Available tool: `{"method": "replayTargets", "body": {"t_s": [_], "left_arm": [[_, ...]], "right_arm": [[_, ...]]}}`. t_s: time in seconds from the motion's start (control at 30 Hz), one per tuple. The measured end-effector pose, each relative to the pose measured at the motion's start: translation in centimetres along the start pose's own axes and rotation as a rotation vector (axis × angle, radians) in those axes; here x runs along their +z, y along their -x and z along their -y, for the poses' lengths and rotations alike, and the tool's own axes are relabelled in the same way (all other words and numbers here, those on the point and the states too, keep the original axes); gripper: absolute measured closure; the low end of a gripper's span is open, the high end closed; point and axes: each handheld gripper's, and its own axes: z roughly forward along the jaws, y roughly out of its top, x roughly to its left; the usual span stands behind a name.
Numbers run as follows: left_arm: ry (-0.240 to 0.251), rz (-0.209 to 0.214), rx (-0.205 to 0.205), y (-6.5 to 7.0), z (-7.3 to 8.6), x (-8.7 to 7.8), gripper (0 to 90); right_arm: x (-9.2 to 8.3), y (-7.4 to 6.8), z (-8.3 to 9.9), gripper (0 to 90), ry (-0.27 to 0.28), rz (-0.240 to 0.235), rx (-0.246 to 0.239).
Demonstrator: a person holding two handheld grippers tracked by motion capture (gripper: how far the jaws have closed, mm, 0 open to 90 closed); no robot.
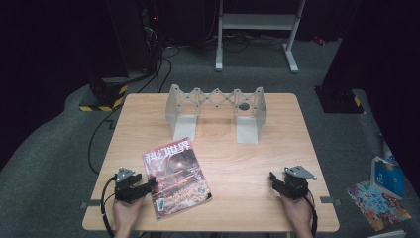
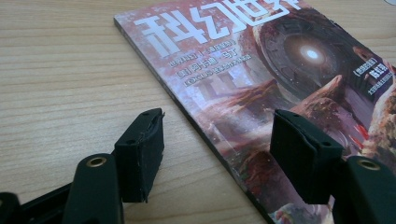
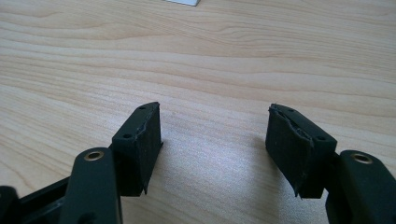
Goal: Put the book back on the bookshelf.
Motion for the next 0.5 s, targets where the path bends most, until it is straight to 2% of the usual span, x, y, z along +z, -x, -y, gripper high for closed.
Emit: {"method": "replayTargets", "body": {"t_s": [0.5], "left_arm": [[-0.017,-0.002,0.045,1.08,-0.22,0.45,35.6]], "right_arm": [[0.00,-0.01,0.00,35.7,0.000,0.000,0.000]]}}
